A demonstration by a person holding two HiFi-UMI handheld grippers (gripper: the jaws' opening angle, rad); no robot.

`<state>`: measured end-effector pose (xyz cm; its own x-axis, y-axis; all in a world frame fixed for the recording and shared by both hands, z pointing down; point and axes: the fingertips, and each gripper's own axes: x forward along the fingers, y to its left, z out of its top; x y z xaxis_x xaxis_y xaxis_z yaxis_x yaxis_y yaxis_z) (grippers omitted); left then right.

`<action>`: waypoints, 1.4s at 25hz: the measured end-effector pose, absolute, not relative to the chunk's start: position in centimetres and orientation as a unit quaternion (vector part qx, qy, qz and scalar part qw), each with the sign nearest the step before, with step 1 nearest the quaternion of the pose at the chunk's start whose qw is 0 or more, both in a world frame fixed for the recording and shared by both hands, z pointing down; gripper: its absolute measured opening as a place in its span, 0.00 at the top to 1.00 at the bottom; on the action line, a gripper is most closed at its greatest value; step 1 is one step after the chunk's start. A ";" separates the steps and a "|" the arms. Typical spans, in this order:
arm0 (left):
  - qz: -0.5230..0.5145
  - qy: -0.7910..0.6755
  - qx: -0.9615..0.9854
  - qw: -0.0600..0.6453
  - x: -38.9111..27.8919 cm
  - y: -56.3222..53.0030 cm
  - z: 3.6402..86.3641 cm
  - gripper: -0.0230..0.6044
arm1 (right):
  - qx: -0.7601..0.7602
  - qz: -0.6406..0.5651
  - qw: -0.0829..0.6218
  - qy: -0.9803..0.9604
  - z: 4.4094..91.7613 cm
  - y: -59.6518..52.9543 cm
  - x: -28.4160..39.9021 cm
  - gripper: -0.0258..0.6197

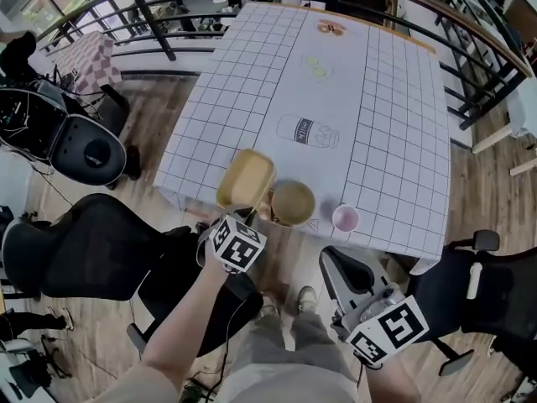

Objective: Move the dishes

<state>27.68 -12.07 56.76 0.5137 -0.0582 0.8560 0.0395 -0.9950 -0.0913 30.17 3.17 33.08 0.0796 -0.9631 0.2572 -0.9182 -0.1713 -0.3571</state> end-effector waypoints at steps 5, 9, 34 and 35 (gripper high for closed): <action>-0.527 -0.005 -0.847 0.069 27.6 -12.3 59.2 0.91 | -0.737 -0.233 0.046 0.633 34.4 3.6 30.6 0.92; -0.543 -0.015 -0.837 0.062 27.5 -12.5 60.8 0.91 | -0.735 -0.240 0.045 0.632 35.3 3.7 30.3 0.92; -0.378 0.026 -0.925 0.025 26.4 -10.6 47.3 0.75 | -0.761 -0.209 0.028 0.614 32.8 4.7 30.3 0.92; -0.372 0.025 -0.927 0.031 26.3 -10.4 46.2 0.75 | -0.761 -0.206 0.030 0.614 32.4 4.7 30.2 0.92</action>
<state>26.27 -10.41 46.23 0.7216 -0.0691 0.6888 -0.0229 -0.9968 -0.0760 30.15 4.69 32.44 0.1603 -0.9475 0.2766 -0.9225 -0.2435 -0.2994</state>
